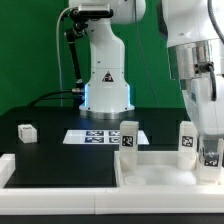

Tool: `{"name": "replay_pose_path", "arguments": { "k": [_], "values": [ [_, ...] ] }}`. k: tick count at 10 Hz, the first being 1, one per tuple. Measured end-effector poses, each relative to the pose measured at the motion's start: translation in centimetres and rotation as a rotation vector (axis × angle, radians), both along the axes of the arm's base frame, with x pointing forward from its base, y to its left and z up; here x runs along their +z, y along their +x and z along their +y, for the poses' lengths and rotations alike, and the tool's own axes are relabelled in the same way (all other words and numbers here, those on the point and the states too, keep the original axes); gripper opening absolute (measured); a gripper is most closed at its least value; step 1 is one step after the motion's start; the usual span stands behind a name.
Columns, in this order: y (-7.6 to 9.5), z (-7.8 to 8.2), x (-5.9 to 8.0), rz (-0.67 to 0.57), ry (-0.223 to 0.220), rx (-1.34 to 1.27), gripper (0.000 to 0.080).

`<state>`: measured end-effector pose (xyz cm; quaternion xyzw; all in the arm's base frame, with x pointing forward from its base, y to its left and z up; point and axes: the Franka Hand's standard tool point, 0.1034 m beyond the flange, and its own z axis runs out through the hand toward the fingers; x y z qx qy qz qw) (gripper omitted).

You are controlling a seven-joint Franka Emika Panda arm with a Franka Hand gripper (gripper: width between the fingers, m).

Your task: Assemble square table

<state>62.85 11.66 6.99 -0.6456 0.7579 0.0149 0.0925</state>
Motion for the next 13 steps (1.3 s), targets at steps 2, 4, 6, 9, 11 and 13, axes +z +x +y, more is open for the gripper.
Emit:
{"name": "replay_pose_path", "arguments": {
  "k": [2, 4, 6, 9, 11, 13],
  "values": [
    [0.0, 0.2, 0.2, -0.028, -0.052, 0.304, 0.0476],
    [0.3, 0.1, 0.5, -0.045, -0.089, 0.624, 0.0637],
    [0.3, -0.3, 0.4, -0.061, -0.123, 0.815, 0.0647],
    [1.3, -0.8, 1.1, -0.153, -0.255, 1.335, 0.0649],
    [1.2, -0.8, 1.0, -0.143, -0.246, 1.285, 0.0637],
    [1.2, -0.8, 0.9, -0.138, -0.238, 1.223, 0.0468]
  ]
}}
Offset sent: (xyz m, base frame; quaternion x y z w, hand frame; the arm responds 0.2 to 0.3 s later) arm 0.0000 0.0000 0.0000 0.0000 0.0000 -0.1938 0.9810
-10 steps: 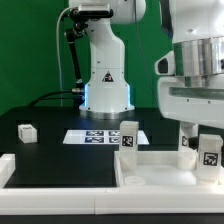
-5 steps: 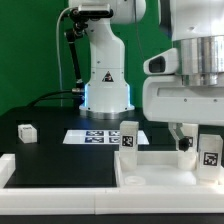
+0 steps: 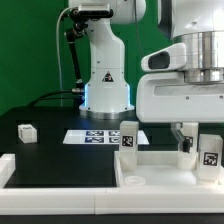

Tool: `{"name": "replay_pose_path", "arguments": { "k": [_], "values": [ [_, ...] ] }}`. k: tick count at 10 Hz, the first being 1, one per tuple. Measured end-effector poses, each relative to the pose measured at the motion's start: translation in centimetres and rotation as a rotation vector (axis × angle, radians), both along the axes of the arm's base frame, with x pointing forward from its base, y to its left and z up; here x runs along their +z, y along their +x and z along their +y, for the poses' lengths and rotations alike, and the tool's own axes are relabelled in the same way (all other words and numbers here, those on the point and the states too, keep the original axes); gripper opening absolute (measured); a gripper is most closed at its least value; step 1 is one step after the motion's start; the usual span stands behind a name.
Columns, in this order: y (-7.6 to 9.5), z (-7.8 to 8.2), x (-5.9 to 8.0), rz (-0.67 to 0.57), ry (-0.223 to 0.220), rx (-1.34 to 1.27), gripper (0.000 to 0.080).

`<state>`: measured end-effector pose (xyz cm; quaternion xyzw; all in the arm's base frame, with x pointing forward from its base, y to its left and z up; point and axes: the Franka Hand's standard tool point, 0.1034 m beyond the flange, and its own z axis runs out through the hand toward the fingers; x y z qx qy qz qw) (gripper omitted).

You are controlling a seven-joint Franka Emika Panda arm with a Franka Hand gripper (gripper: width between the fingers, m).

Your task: Assemble square table

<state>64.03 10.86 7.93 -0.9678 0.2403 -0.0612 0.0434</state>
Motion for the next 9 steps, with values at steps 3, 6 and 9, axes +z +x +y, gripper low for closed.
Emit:
{"name": "replay_pose_path", "arguments": {
  "k": [3, 6, 9],
  "values": [
    [-0.1, -0.3, -0.1, 0.017, 0.032, -0.255, 0.0292],
    [-0.4, -1.1, -0.4, 0.08, 0.096, -0.691, 0.0292],
    [-1.3, -0.9, -0.6, 0.139, 0.239, -1.226, 0.0294]
  ]
}}
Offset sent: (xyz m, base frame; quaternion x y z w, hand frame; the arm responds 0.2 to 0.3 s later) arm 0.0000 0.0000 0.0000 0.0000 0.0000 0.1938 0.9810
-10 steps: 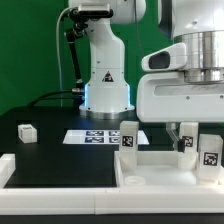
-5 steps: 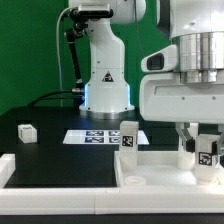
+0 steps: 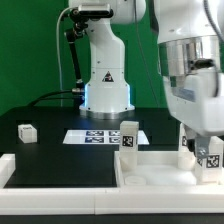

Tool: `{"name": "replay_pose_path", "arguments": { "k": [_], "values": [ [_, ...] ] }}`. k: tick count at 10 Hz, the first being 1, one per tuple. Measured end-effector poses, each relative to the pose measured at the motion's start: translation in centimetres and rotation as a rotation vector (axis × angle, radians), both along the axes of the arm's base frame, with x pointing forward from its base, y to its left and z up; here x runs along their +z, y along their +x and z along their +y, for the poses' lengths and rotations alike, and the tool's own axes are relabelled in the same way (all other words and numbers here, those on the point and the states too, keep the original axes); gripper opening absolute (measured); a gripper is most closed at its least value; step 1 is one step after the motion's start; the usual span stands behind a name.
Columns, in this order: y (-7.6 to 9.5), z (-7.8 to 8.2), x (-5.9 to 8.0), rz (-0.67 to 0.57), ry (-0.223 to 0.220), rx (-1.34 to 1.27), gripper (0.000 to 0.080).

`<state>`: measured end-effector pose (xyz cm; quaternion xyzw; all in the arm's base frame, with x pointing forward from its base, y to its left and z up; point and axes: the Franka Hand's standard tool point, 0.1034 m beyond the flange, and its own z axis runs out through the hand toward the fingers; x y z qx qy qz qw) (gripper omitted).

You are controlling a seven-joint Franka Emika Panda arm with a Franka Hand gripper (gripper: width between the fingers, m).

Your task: Assemble square table

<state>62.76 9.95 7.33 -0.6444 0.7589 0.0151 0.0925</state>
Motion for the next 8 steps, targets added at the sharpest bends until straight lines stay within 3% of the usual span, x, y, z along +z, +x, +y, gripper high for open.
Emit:
{"name": "replay_pose_path", "arguments": {
  "k": [2, 4, 5, 6, 7, 8],
  "values": [
    [-0.2, 0.2, 0.0, 0.035, 0.031, -0.131, 0.0294],
    [-0.3, 0.4, -0.1, 0.036, 0.027, -0.106, 0.0294],
    [-0.4, 0.6, -0.2, 0.038, 0.024, -0.089, 0.0498],
    [-0.6, 1.6, 0.0, 0.062, -0.034, 0.121, 0.0498],
    [-0.1, 2.4, 0.4, 0.039, -0.064, 0.295, 0.0621],
    [-0.1, 2.0, 0.3, 0.029, -0.067, 0.333, 0.0641]
  ]
}}
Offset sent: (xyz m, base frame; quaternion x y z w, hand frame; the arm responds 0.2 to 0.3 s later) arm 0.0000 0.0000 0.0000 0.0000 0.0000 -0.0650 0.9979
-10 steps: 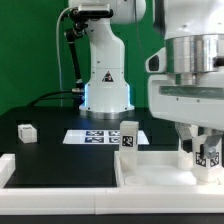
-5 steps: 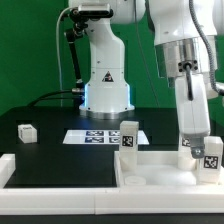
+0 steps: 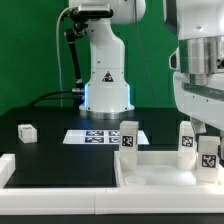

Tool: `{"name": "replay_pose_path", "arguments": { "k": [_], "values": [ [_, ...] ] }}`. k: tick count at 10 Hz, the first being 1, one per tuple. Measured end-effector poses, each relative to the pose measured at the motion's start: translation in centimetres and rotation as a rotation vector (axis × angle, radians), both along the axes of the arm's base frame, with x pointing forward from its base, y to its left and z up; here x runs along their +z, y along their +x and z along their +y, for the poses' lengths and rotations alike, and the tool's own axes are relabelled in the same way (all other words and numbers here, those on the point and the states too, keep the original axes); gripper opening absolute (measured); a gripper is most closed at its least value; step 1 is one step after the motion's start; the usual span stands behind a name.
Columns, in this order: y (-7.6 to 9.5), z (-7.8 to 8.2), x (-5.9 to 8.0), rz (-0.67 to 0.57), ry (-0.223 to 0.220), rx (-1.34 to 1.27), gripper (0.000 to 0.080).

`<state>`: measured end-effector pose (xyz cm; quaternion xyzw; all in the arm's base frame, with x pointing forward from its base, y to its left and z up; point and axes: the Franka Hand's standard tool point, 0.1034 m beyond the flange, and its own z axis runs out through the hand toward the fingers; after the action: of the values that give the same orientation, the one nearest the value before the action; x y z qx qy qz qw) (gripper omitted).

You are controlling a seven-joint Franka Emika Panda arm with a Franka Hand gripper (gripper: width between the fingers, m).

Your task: Assemble square table

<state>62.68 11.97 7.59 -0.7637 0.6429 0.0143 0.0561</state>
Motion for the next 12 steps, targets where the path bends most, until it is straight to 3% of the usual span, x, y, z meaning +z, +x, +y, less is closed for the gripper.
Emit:
{"name": "replay_pose_path", "arguments": {
  "k": [2, 3, 4, 5, 9, 11, 12],
  "values": [
    [0.0, -0.2, -0.1, -0.01, -0.008, 0.112, 0.0648],
    [-0.1, -0.3, -0.1, -0.02, -0.037, 0.265, 0.0649],
    [-0.2, 0.0, -0.3, -0.024, -0.108, 0.482, 0.0649],
    [-0.1, 0.8, -0.3, -0.041, -0.152, 0.629, 0.0649],
    [0.1, 0.6, -0.3, -0.059, -0.167, 0.884, 0.0649],
    [0.1, 0.6, -0.3, -0.059, -0.165, 0.87, 0.0649],
    [0.1, 0.6, -0.3, -0.059, -0.165, 0.873, 0.0553]
  ]
}}
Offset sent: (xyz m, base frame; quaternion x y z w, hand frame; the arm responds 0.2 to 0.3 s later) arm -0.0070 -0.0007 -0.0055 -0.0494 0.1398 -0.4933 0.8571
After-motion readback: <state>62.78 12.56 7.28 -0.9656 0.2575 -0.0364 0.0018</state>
